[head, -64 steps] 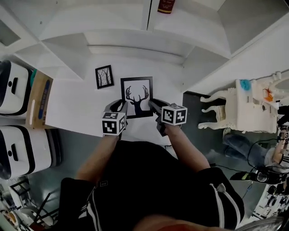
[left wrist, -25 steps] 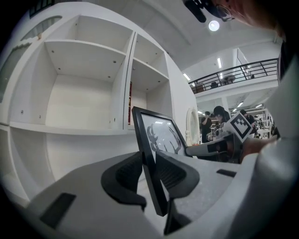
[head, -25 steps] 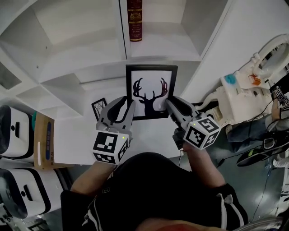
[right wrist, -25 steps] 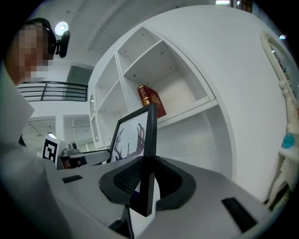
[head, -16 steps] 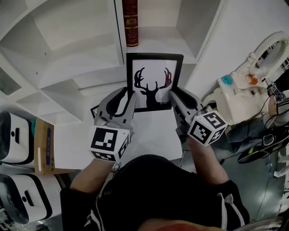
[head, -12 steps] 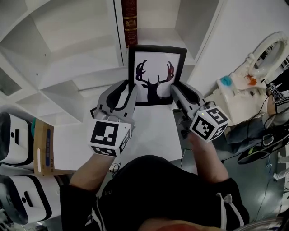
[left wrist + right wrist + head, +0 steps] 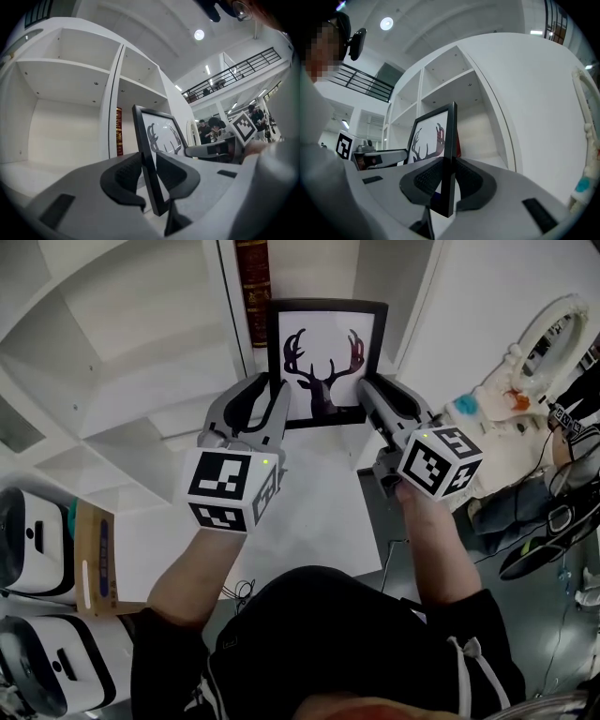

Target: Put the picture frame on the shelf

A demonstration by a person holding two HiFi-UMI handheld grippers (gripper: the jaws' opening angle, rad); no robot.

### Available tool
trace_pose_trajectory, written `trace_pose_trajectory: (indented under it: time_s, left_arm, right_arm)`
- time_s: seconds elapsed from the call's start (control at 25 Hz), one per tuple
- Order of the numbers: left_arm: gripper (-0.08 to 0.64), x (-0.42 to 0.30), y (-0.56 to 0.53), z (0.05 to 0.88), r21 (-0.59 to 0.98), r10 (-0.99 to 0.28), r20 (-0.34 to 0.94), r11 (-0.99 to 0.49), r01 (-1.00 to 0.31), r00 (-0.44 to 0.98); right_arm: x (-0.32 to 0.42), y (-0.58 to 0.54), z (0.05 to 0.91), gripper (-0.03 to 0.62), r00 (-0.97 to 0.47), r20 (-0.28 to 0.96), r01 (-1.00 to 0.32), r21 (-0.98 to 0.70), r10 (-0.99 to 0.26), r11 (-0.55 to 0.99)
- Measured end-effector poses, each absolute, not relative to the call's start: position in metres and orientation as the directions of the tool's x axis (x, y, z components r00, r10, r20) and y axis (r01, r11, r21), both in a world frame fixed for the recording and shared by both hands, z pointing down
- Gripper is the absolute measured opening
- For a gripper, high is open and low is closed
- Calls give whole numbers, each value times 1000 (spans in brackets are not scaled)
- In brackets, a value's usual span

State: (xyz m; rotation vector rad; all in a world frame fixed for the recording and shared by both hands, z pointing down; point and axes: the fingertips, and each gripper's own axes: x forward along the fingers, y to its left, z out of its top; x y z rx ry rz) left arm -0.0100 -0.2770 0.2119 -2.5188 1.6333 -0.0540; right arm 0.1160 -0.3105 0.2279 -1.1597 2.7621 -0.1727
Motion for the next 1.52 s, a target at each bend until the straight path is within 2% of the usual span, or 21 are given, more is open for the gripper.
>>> trace_pose_trajectory:
  time_s: [1.08, 1.52]
  left_arm:
    - [95, 0, -361, 194, -166, -946, -39, -312, -935, 323]
    - [97, 21, -373, 191, -185, -937, -37, -336, -924, 348]
  right_arm:
    - [121, -395, 208, 91, -625, -47, -774, -84, -779, 627]
    - [142, -394, 219, 91, -560, -97, -816, -106, -823, 568]
